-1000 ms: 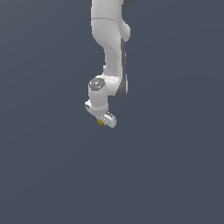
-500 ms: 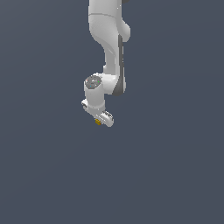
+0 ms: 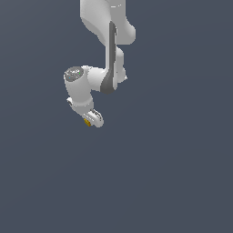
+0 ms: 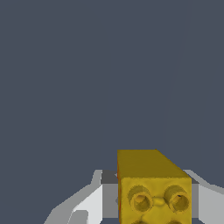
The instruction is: Pick up the object and move it to a goal position.
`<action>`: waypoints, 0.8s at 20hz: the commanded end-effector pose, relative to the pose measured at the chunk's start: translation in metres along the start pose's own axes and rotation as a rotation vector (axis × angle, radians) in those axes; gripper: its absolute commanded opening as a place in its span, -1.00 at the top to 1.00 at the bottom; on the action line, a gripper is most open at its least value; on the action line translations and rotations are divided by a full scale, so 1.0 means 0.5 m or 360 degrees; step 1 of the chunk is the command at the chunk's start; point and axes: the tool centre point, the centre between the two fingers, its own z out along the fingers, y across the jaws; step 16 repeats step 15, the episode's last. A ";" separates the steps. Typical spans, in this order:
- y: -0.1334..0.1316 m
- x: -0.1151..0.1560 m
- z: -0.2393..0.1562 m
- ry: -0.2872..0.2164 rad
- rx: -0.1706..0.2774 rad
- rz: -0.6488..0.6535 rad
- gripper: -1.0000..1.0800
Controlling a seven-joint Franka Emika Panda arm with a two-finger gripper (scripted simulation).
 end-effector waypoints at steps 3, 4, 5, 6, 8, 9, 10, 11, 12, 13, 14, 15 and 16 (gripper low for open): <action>0.048 0.053 -0.057 0.0000 0.0000 0.0000 1.00; 0.056 0.062 -0.067 0.0000 0.0000 0.0000 1.00; 0.063 0.070 -0.076 0.0000 0.0000 0.0000 1.00; 0.069 0.078 -0.083 0.0000 0.0000 0.0000 1.00; 0.079 0.091 -0.096 0.0000 0.0000 0.0000 1.00; 0.083 0.096 -0.101 0.0000 0.0000 0.0000 1.00; 0.086 0.100 -0.105 0.0000 0.0000 0.0000 1.00; 0.088 0.104 -0.108 0.0000 0.0000 0.0000 1.00; 0.090 0.106 -0.110 0.0000 0.0000 0.0000 1.00; 0.091 0.108 -0.111 0.0000 0.0000 0.0000 1.00; 0.091 0.109 -0.111 0.0000 0.0000 0.0000 1.00; 0.091 0.109 -0.111 0.0000 0.0000 0.0000 1.00; 0.091 0.109 -0.111 0.0000 0.0000 0.0000 1.00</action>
